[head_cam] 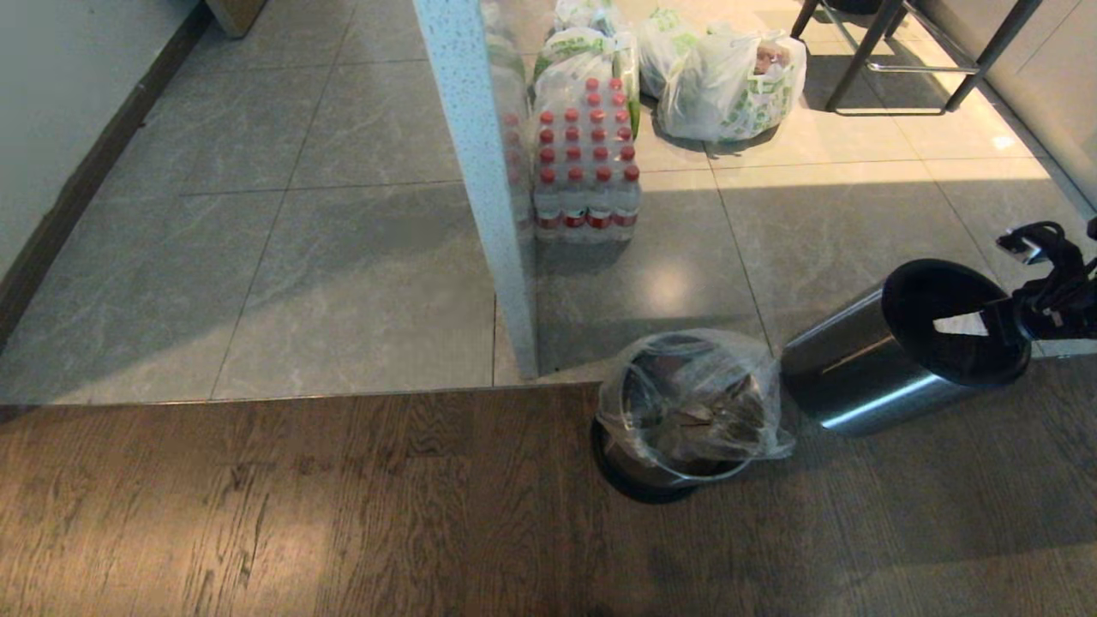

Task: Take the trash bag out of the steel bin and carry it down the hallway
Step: Place the outer trash can on the ground, then pick up the trash bag

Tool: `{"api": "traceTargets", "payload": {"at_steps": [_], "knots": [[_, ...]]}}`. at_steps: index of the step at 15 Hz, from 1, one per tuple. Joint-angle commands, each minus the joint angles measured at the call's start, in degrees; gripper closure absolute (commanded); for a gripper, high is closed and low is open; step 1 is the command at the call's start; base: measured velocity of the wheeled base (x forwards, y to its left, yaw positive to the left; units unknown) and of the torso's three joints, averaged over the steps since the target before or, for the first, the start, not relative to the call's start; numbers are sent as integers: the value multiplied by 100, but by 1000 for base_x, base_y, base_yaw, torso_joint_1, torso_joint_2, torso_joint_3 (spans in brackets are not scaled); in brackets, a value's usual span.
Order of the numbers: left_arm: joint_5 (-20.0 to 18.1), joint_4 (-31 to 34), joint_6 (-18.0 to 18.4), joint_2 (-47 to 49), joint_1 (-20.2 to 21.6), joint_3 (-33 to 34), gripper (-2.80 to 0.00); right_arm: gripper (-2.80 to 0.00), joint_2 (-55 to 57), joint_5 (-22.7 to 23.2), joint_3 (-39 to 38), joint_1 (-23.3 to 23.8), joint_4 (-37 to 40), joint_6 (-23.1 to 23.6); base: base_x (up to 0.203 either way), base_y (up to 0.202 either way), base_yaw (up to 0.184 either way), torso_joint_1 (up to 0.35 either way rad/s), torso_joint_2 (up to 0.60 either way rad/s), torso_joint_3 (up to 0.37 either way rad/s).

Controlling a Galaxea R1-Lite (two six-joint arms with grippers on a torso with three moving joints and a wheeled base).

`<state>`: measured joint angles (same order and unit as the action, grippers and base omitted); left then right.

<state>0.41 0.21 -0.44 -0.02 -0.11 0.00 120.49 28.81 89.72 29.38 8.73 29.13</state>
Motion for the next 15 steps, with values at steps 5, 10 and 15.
{"api": "traceTargets", "payload": {"at_steps": [5,10,15], "knots": [[2,-3,0,2,2,9,0,0,-867,441,-402,21,478,-421,0,0,0,0,0,0],[2,-3,0,2,2,9,0,0,-1682,469,-1386,-852,1125,-536,0,0,0,0,0,0],[2,-3,0,2,2,9,0,0,-1870,495,-2258,-1812,1092,-578,0,0,0,0,0,0]]}}
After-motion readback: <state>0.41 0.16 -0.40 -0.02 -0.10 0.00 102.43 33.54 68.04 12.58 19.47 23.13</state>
